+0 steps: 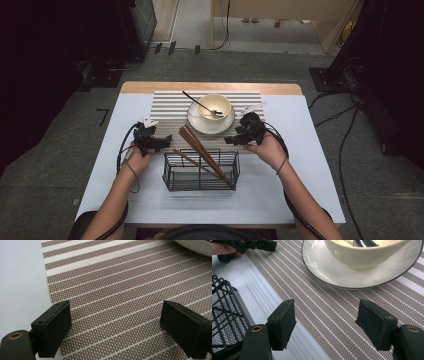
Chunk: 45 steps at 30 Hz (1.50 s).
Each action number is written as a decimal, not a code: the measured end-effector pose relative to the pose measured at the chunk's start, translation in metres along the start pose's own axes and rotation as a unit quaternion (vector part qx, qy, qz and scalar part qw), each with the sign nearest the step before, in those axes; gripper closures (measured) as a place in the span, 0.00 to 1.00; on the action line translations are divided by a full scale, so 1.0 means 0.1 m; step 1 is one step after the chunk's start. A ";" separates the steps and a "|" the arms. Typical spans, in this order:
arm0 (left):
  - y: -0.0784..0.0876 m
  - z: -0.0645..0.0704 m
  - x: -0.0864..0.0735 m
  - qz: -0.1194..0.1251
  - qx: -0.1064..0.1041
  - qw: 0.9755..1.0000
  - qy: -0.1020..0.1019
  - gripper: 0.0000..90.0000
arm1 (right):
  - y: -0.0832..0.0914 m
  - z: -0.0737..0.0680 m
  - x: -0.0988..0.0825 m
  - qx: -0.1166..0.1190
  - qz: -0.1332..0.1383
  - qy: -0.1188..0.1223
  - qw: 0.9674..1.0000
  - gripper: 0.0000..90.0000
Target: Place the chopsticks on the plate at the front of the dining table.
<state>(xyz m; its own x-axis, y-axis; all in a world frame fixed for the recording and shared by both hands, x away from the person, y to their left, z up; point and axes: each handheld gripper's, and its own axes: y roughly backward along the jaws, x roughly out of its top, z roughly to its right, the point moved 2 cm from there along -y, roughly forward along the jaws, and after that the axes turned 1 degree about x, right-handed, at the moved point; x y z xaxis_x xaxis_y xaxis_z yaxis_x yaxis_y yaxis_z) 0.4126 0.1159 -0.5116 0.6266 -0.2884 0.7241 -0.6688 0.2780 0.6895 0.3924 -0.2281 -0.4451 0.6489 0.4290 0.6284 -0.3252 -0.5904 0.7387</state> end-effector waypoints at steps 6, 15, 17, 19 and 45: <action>0.00 0.00 0.00 0.001 0.000 1.000 0.001 0.11 | 0.04 -0.04 0.02 0.004 0.003 0.008 1.000 0.34; 0.00 0.00 0.00 0.000 0.000 1.000 0.001 0.11 | 0.05 -0.10 0.04 0.004 0.004 0.019 1.000 0.34; 0.00 0.00 0.00 0.000 0.000 1.000 0.001 0.11 | 0.07 -0.11 0.05 0.005 0.004 0.021 1.000 0.34; 0.00 0.00 0.00 0.001 0.000 1.000 0.001 0.11 | 0.08 -0.12 0.05 0.007 0.006 0.022 1.000 0.34; 0.00 0.00 0.00 -0.001 -0.001 1.000 0.001 0.11 | 0.32 -0.28 0.15 0.019 0.024 0.053 0.998 0.34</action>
<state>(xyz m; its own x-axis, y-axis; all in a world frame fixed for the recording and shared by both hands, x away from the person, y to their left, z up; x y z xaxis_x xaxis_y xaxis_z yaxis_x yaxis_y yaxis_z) 0.4125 0.1159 -0.5115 0.6287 -0.2880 0.7224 -0.6667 0.2786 0.6913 0.3726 -0.2218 -0.4055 0.5556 0.4689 0.6867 -0.3267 -0.6364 0.6988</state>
